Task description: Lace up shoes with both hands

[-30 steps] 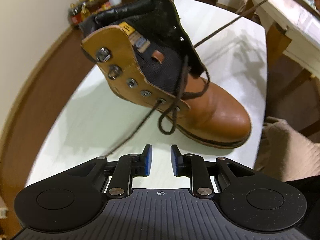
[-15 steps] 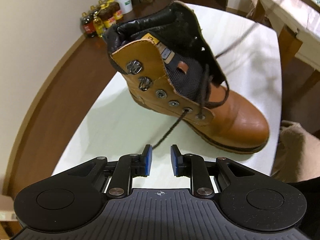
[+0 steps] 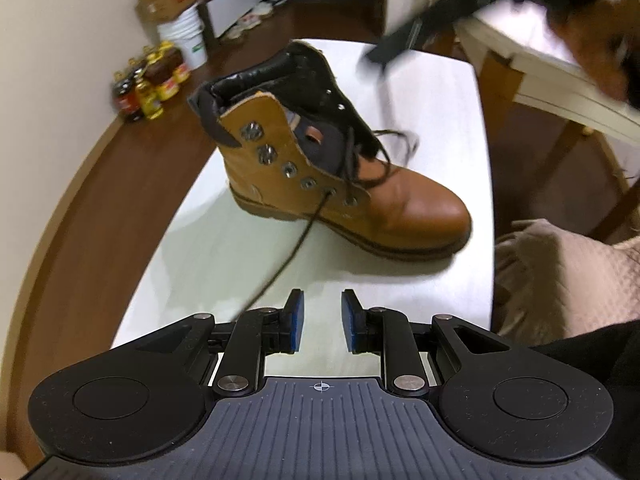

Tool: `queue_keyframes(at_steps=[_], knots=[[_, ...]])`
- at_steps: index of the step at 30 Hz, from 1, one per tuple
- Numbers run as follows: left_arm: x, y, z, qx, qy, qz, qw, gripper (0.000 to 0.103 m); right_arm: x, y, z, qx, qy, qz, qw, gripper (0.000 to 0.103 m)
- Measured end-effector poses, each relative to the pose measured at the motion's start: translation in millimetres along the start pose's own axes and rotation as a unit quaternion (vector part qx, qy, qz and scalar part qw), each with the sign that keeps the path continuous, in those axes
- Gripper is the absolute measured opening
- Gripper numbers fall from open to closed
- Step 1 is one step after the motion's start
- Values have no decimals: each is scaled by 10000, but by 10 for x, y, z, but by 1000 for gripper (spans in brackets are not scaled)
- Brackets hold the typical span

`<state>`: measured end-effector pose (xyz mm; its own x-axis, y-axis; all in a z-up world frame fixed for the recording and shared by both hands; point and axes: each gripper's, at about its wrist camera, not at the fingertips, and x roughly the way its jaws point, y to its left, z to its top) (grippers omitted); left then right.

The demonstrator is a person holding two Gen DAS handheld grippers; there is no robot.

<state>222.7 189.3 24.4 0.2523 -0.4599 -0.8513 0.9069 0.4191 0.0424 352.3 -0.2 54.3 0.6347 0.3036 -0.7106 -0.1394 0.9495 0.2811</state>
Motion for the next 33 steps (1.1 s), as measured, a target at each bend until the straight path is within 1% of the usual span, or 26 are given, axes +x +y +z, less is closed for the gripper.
queue_keyframes(at_steps=[3, 5, 6, 10, 15, 16, 17, 19, 22, 24, 26, 29, 30, 31, 33], knots=[[22, -1, -103, 116, -68, -162, 9998, 22, 397, 458, -211, -314, 358, 19, 9989, 3], [64, -7, -165, 231, -61, -316, 9992, 22, 531, 605, -347, -171, 498, 10, 9986, 3], [86, -9, -186, 244, -68, -371, 9990, 22, 616, 644, -425, 10, 581, -31, 9983, 3], [154, 1, -248, 324, -69, -465, 9984, 22, 727, 661, -683, 483, 840, -233, 9950, 3], [336, 112, -226, 464, -76, -185, 9987, 22, 709, 535, -919, 830, 1162, -248, 9894, 5], [365, 122, -199, 516, -82, -136, 9985, 22, 668, 506, -958, 887, 1189, -227, 9887, 7], [393, 133, -172, 569, -89, -86, 9983, 22, 627, 477, -998, 944, 1215, -205, 9879, 15], [516, 144, -39, 611, -107, 21, 9981, 22, 520, 364, -1061, 1116, 1215, -125, 9862, 19], [616, 129, 95, 581, -118, 189, 9981, 22, 357, 167, -1129, 1436, 1114, -27, 9834, 19], [683, 107, 166, 489, -114, 257, 9984, 22, 238, -51, -1185, 1825, 941, 3, 9787, 19], [742, 73, 234, 422, -128, 291, 9986, 22, 104, -350, -1260, 2350, 730, 32, 9692, 19], [804, -29, 309, 541, -141, 311, 9979, 22, -48, -937, -1405, 3456, 397, 24, 9375, 19], [823, -54, 322, 576, -145, 323, 9977, 22, -102, -1055, -1432, 3627, 312, 14, 9314, 19], [841, -76, 334, 604, -141, 328, 9975, 22, -157, -1160, -1449, 3753, 238, -3, 9266, 19], [944, -170, 392, 805, -107, 434, 9957, 22, -240, -1276, -1445, 3742, 180, -55, 9272, 19]])
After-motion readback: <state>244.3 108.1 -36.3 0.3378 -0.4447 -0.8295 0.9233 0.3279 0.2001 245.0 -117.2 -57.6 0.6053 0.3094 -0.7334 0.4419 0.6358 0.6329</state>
